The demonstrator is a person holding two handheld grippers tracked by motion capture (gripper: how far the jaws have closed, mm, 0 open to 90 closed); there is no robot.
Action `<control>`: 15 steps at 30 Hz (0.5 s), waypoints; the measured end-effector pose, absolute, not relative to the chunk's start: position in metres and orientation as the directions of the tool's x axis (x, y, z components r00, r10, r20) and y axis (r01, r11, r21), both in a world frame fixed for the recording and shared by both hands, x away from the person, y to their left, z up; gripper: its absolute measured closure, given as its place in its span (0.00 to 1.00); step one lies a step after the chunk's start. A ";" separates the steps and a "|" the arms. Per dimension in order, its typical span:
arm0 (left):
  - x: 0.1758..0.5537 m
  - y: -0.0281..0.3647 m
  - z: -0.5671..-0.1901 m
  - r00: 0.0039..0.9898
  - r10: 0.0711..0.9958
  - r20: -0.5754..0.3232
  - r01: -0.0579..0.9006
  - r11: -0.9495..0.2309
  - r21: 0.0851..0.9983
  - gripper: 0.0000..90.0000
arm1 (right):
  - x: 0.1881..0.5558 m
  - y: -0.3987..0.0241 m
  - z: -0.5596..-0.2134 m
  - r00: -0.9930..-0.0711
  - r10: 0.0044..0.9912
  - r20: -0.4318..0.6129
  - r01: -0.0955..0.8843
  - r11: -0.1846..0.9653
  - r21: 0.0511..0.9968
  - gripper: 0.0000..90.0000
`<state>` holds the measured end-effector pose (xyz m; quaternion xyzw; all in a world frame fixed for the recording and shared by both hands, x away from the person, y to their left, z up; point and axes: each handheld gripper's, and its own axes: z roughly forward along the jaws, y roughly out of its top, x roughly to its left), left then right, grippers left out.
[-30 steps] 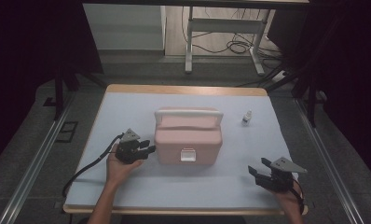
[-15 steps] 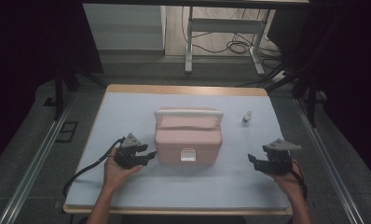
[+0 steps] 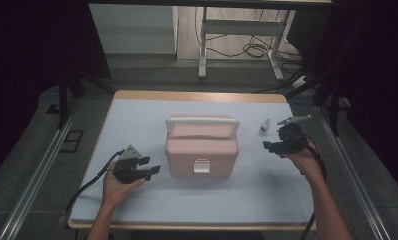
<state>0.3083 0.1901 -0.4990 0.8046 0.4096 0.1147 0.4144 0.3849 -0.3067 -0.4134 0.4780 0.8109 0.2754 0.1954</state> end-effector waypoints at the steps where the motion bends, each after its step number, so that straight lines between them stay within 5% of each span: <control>1: 0.308 0.190 -0.499 0.642 0.751 -0.153 0.562 -0.326 0.760 0.44 | 0.391 -0.306 -0.412 -0.460 0.887 -0.045 0.679 0.384 0.625 0.33; 15: 0.303 0.188 -0.500 0.665 0.731 -0.151 0.544 -0.337 0.768 0.39 | 0.454 -0.297 -0.411 -0.390 0.918 -0.071 0.791 0.373 0.485 0.35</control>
